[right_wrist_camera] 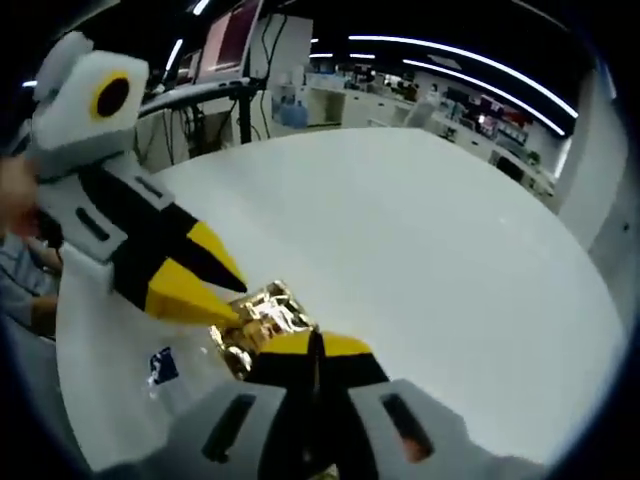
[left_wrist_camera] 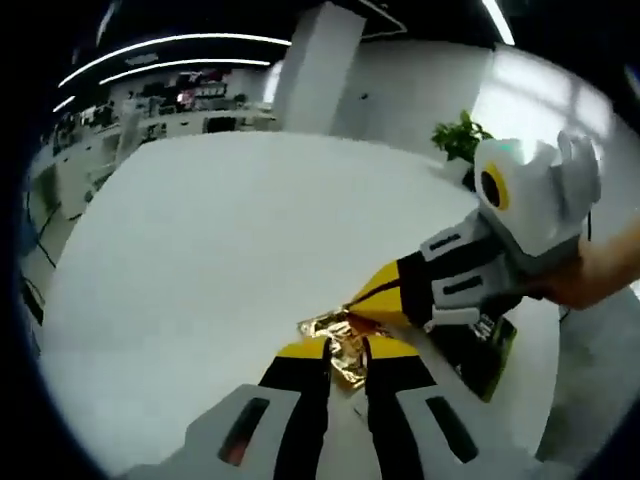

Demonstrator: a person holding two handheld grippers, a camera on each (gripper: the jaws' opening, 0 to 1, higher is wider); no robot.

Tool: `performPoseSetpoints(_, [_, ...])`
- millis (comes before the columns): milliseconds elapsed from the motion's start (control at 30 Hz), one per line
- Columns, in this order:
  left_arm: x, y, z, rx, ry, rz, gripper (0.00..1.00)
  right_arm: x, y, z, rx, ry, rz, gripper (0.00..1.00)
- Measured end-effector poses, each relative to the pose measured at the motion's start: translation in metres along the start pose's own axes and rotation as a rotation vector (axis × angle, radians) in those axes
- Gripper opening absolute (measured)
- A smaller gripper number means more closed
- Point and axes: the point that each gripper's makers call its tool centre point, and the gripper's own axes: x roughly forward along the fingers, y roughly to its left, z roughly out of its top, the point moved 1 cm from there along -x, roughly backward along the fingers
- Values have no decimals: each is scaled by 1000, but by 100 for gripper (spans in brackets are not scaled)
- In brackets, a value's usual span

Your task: Arrange the skincare products in the storage area until every visible bottle or jar stands upright without overlapping.

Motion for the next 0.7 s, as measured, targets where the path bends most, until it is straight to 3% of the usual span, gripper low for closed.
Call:
performPoseSetpoints(100, [8, -3, 1, 56, 14, 0, 13, 0, 0, 0, 0, 1, 5, 1])
performPoseSetpoints(267, [16, 5, -12, 129, 98, 31, 16, 1, 0, 0, 2, 2, 6, 1])
performPoseSetpoints(433, [14, 4, -10, 138, 85, 26, 17, 1, -1, 0, 0, 3, 2, 3])
performPoseSetpoints(700, [14, 4, -10, 143, 87, 31, 17, -7, -10, 3, 17, -11, -34, 22])
